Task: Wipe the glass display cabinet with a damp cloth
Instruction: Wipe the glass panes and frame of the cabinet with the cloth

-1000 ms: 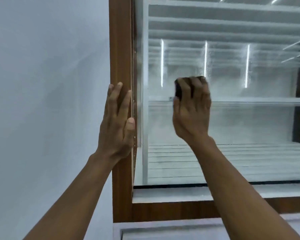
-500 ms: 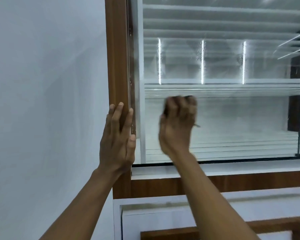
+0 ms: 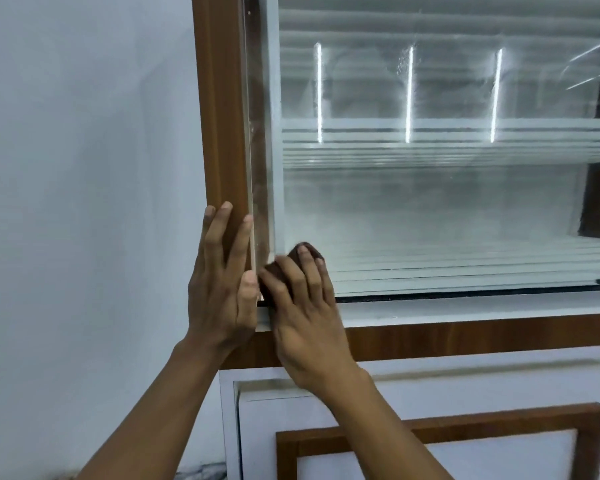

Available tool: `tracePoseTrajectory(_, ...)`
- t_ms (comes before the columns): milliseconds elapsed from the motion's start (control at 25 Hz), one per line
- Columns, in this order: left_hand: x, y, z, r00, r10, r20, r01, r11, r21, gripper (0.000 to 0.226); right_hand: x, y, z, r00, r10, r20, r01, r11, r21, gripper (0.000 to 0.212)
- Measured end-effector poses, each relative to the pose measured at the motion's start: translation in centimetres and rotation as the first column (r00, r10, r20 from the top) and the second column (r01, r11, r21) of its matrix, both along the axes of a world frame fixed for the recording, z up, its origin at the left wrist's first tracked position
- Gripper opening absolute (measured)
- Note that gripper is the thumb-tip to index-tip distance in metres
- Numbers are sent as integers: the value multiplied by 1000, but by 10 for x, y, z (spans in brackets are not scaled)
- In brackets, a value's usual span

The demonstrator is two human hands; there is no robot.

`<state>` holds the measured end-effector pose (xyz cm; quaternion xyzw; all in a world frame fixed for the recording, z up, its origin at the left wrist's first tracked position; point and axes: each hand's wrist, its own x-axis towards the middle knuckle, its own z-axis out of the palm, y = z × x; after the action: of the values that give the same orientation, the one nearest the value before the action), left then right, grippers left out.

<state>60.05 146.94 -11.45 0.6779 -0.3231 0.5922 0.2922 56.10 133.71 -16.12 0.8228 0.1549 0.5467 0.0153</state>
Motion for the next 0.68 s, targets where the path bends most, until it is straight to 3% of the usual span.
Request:
tracePoseTrajectory(120,1,-2,-13,998,60,-1,-60,998,9,59,-19,-51,-24,994,-109,8,106,979,175,44)
tracePoseTrajectory(240,-4,-7,-36,993,120,-18,-119,992,44,58,-30,-104,-30,984,-169,50,122,859,498,38)
tracePoseTrajectory(320,-6,-8,-45,992,126,-13,-126,991,48,58,-34,-132,-22,978,-202,46,138,799,585,42)
tracePoseTrajectory(400,-4,-8,-44,990,137,-18,-137,990,31,58,-30,-116,-10,977,-208,45,143,798,585,43)
tracePoseTrajectory(440,-4,-9,-44,990,139,-20,-138,990,25,58,-25,-93,-7,985,-168,47,119,844,523,43)
tracePoseTrajectory(560,-6,-9,-44,992,125,-15,-124,992,32,58,-19,-26,-17,999,-16,-43,22,988,156,39)
tracePoseTrajectory(600,-5,-8,-45,992,122,-16,-121,992,38,58,-20,-26,-20,999,-14,-48,20,991,129,38)
tracePoseTrajectory(680,-4,-7,-45,993,118,-16,-117,992,39,59,-27,-60,-23,998,-52,-29,58,959,277,35)
